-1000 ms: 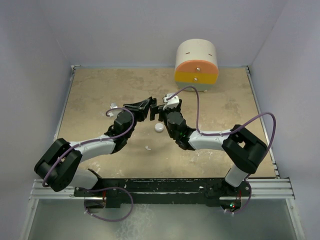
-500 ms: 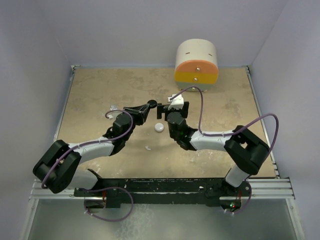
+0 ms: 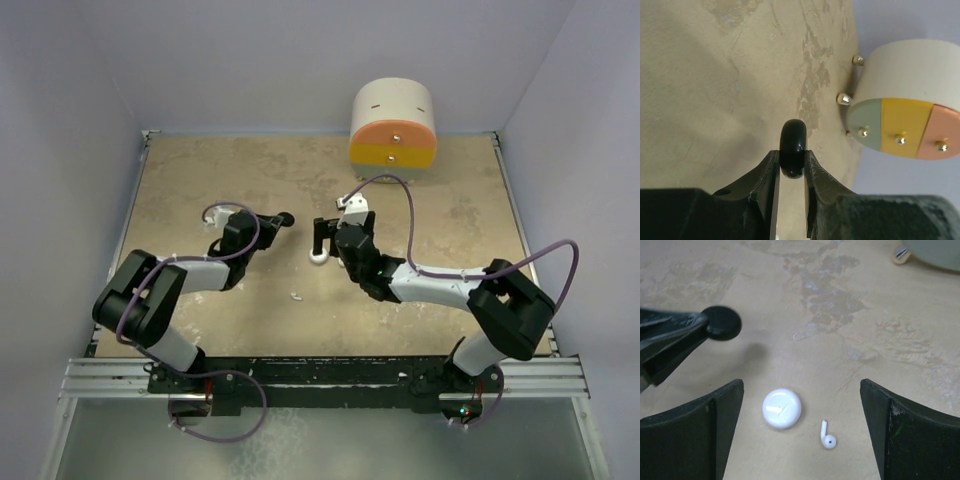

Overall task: Insert the wireless bluetooth earbuds into the charging case
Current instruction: Place the charging case at the center of the board, then pick up the charging case at the center of the board.

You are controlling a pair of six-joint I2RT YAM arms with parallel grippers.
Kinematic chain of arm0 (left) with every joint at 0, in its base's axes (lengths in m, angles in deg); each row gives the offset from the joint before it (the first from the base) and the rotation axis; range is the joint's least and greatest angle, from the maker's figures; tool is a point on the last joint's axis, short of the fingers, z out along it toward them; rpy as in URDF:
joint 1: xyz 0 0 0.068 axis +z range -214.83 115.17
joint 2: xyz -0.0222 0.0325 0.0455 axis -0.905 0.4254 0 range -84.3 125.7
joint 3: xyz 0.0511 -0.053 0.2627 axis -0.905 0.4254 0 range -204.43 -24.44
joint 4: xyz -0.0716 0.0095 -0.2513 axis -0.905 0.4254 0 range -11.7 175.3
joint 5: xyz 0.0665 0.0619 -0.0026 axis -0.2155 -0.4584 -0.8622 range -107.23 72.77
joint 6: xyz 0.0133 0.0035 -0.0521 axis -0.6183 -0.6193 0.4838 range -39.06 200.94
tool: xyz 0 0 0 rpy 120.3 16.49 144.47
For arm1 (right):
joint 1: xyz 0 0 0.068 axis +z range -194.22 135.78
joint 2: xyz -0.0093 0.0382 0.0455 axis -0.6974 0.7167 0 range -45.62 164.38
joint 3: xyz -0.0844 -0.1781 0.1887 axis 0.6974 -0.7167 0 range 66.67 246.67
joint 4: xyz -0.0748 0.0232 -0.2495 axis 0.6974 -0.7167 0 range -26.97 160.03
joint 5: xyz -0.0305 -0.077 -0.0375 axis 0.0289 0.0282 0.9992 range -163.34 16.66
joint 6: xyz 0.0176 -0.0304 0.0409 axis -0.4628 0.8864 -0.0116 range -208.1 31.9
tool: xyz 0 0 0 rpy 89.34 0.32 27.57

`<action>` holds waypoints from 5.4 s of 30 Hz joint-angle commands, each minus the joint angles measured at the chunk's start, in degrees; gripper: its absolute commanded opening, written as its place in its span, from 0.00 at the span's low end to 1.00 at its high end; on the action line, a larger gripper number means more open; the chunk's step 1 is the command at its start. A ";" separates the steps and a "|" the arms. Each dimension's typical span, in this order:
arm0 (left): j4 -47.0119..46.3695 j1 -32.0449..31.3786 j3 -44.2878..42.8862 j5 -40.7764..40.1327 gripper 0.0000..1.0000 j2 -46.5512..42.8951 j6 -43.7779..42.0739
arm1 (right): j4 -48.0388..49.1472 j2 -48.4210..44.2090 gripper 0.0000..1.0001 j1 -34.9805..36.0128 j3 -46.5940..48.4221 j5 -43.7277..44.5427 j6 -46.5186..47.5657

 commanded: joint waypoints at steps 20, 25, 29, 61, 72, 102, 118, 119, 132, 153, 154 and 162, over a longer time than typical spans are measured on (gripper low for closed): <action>-1.48 7.45 -16.80 11.91 0.13 17.69 -14.68 | -6.65 5.56 0.99 -1.41 3.49 -21.05 -4.50; 1.18 9.00 -17.35 11.69 0.40 16.79 -15.93 | -5.88 8.56 0.99 -1.49 4.14 -21.52 -5.40; 3.21 10.49 -16.74 11.84 0.51 14.99 -16.48 | -5.49 10.37 0.99 -1.57 4.87 -21.71 -5.64; 32.95 11.84 -0.14 -0.04 0.57 -38.96 -20.83 | -15.10 16.85 0.96 7.56 15.54 -18.10 -12.64; 31.27 11.78 2.70 2.98 0.57 -38.39 -20.83 | -19.78 16.57 0.96 7.96 17.09 -10.86 -11.05; 28.33 11.82 7.60 13.52 0.54 -38.51 -19.75 | -18.33 22.72 0.73 4.88 19.87 -16.13 -2.23; 29.31 11.79 8.12 13.07 0.53 -39.68 -20.14 | -16.35 20.22 0.70 8.21 18.61 -20.50 -0.45; 29.53 11.81 8.16 13.07 0.53 -39.80 -20.16 | -16.62 20.11 0.70 8.47 18.76 -20.50 -0.62; 30.46 11.82 7.91 12.80 0.53 -40.53 -20.59 | -20.50 16.57 0.72 9.01 17.98 -15.76 -2.02; 31.50 11.92 6.86 13.76 0.53 -41.22 -20.34 | -22.83 20.24 0.84 7.92 27.23 -16.05 5.70; 31.53 11.92 6.77 13.75 0.53 -41.16 -20.35 | -22.83 20.43 0.84 7.84 27.12 -16.41 6.00; 31.57 12.01 6.92 13.74 0.53 -40.94 -20.41 | -20.95 20.95 0.84 4.49 23.95 -20.17 8.07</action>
